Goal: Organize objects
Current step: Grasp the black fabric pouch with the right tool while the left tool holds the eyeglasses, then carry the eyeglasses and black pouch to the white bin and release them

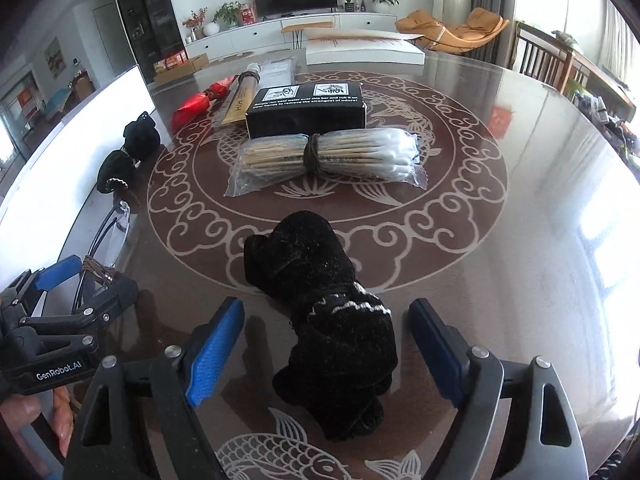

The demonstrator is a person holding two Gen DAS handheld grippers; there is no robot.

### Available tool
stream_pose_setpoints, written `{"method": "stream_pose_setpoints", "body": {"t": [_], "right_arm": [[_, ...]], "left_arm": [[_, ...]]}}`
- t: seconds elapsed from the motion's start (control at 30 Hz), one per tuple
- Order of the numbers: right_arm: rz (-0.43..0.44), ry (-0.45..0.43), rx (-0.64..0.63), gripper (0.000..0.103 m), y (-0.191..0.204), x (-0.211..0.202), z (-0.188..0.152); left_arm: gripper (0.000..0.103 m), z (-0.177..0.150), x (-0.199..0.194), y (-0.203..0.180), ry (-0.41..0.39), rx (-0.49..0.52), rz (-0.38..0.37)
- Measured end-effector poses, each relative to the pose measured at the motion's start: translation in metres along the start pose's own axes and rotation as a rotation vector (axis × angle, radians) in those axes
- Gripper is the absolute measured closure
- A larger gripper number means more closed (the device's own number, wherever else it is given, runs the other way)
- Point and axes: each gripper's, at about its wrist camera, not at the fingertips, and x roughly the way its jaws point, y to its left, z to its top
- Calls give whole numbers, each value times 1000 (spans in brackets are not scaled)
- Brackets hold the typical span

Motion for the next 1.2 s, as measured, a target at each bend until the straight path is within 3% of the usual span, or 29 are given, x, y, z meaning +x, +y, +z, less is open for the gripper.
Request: {"method": "stream_pose_setpoints", "body": {"t": [0.13, 0.3, 1.2], "right_arm": [[-30, -39, -62, 5, 4, 7, -3], [0, -36, -67, 0, 3, 9, -2], [-14, -33, -83, 0, 8, 10, -3]], "left_arm": [[0, 0, 0, 0, 0, 1, 0], [0, 0, 0, 0, 0, 0, 0], [0, 0, 0, 0, 0, 0, 0]]}}
